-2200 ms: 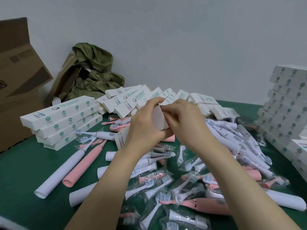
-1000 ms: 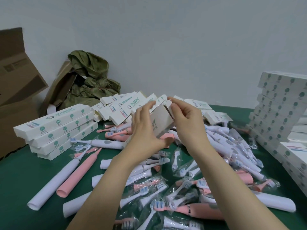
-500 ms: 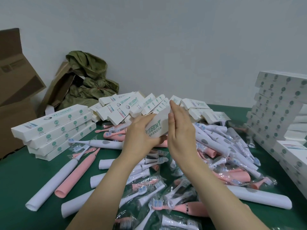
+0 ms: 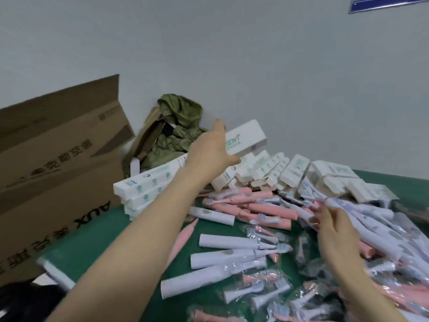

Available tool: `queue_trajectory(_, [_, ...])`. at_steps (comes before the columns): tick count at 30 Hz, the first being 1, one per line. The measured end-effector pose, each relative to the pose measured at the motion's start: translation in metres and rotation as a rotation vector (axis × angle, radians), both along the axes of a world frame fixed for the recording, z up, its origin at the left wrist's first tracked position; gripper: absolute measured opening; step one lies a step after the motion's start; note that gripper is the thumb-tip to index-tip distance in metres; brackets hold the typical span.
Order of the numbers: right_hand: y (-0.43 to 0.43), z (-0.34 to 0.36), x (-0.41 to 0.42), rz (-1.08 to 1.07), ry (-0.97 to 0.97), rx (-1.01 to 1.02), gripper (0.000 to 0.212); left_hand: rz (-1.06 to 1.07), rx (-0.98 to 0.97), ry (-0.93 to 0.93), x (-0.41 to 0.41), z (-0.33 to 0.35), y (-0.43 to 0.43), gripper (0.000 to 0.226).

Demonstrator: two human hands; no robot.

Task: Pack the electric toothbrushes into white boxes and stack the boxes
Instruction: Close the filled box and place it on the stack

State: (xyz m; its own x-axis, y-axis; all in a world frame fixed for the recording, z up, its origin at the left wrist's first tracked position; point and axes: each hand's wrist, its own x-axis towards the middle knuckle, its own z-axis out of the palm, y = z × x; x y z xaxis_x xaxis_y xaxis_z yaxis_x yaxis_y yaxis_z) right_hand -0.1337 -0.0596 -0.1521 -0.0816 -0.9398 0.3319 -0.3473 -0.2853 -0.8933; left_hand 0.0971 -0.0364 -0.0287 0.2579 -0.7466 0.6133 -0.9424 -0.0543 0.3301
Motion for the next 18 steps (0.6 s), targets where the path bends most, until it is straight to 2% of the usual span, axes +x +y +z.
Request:
queue_trajectory(3, [0.004, -0.008, 0.011, 0.096, 0.272, 0.103, 0.017, 0.184, 0.192, -0.088, 0.064, 0.020, 0.011, 0.054])
queue_trajectory(7, [0.008, -0.005, 0.016, 0.133, 0.377, 0.075, 0.012, 0.369, 0.408, -0.104, 0.125, 0.020, 0.019, 0.050])
queue_trajectory(12, [0.011, -0.003, 0.020, 0.149, 0.368, 0.053, 0.009, 0.446, 0.482, 0.036, 0.158, 0.002, 0.003, 0.044])
queue_trajectory(18, [0.002, -0.008, 0.024, 0.203, 0.583, 0.078, 0.012, 0.456, 0.575, 0.127, 0.175, -0.009, -0.018, 0.049])
